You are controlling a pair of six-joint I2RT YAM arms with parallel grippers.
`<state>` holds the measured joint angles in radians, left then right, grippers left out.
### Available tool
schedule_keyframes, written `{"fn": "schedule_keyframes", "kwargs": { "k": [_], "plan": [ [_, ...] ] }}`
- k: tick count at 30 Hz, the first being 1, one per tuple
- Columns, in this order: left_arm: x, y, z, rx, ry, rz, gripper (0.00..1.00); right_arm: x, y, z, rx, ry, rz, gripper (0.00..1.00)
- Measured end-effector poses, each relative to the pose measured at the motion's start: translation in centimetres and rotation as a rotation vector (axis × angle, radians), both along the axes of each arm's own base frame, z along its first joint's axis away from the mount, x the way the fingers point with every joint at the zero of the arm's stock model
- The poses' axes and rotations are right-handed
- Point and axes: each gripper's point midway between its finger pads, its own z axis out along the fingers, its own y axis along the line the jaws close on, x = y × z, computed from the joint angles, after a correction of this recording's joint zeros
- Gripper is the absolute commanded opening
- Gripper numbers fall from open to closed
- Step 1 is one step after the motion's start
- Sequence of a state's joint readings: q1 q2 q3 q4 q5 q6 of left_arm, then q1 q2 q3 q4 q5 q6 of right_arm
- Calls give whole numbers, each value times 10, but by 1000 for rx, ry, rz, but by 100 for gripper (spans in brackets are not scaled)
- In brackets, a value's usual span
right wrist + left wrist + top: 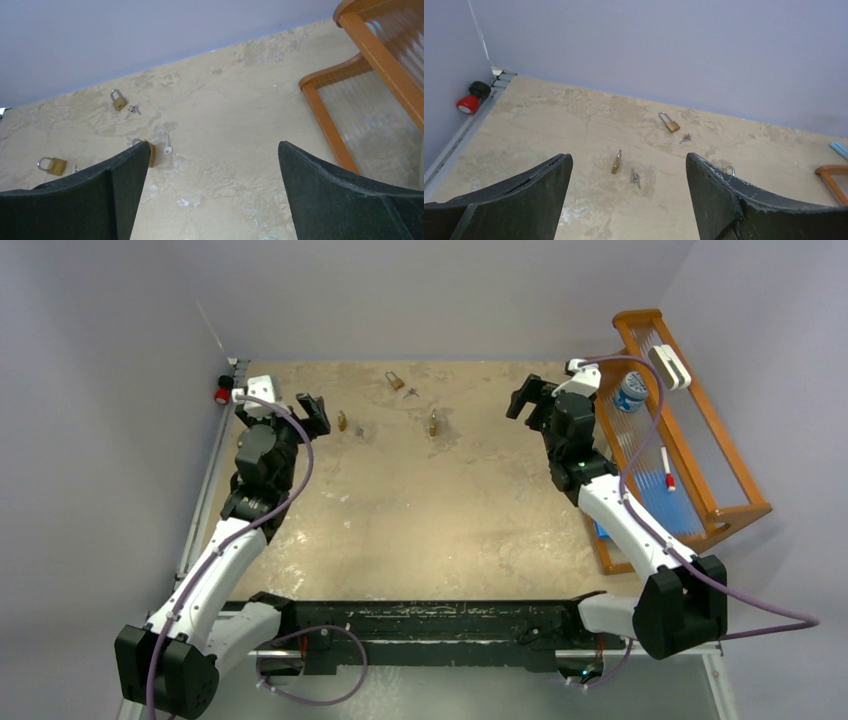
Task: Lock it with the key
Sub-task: Reset both arms
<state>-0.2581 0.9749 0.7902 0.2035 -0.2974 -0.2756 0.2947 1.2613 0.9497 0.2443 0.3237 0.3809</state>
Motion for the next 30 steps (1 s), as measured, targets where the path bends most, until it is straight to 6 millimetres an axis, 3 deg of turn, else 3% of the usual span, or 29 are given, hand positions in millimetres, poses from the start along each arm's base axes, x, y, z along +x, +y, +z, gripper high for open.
{"fn": "schedule_keyframes", "kwargs": {
  "k": [21, 23, 30],
  "plan": [
    [-2, -2, -4, 75, -35, -29, 87, -1, 0, -3, -98, 11, 45, 99],
    [-2, -2, -4, 77, -35, -29, 87, -1, 0, -3, -99, 11, 45, 94],
    [-2, -2, -4, 76, -35, -34, 88, -3, 5, -6, -103, 22, 79, 99]
  ]
}}
